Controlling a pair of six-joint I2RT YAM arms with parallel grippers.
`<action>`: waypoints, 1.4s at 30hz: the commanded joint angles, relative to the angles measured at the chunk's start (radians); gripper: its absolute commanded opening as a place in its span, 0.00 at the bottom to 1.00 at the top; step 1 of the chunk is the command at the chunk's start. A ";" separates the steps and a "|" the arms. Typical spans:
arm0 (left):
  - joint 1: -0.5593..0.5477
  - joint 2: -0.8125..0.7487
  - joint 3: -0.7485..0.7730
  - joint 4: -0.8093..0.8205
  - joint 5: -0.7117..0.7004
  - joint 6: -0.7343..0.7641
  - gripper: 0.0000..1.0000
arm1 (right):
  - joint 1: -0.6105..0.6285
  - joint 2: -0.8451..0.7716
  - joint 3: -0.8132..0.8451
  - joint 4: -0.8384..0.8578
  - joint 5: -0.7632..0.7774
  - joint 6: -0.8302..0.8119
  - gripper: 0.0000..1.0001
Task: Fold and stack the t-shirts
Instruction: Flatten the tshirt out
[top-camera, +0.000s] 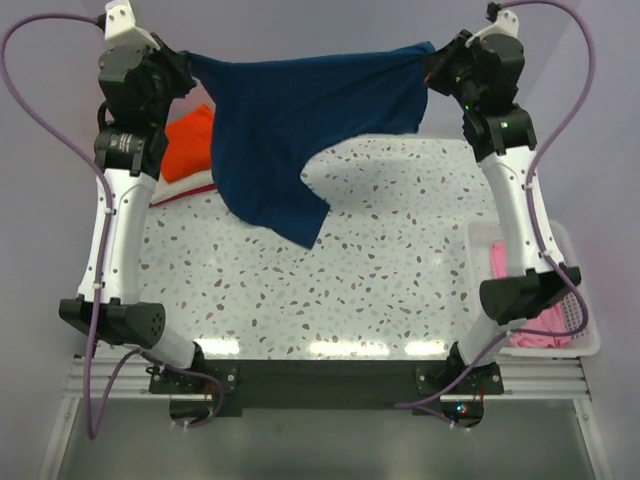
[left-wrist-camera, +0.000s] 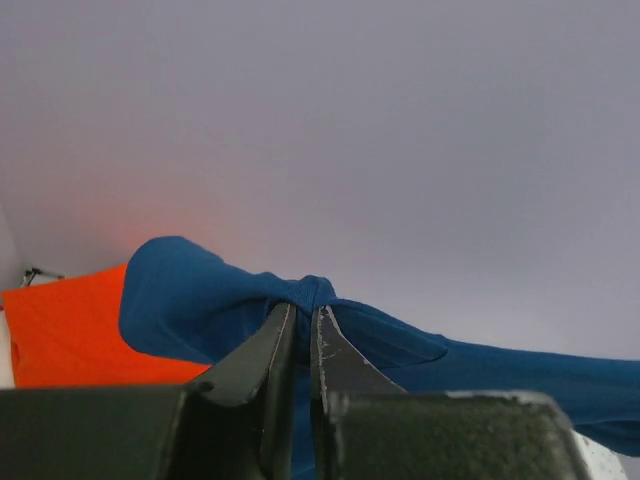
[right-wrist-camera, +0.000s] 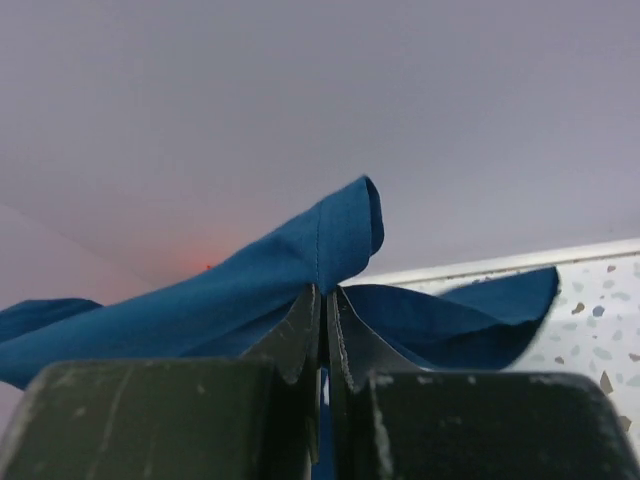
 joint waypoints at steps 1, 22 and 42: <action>0.013 -0.081 -0.045 0.025 0.017 0.047 0.00 | -0.007 -0.134 -0.154 0.067 0.072 -0.040 0.00; 0.010 -0.801 -1.560 0.095 0.273 -0.324 0.55 | -0.007 -0.705 -1.514 0.087 -0.023 0.158 0.63; 0.012 -0.554 -1.466 0.110 0.014 -0.358 0.57 | -0.004 -0.378 -1.345 0.208 0.061 0.152 0.58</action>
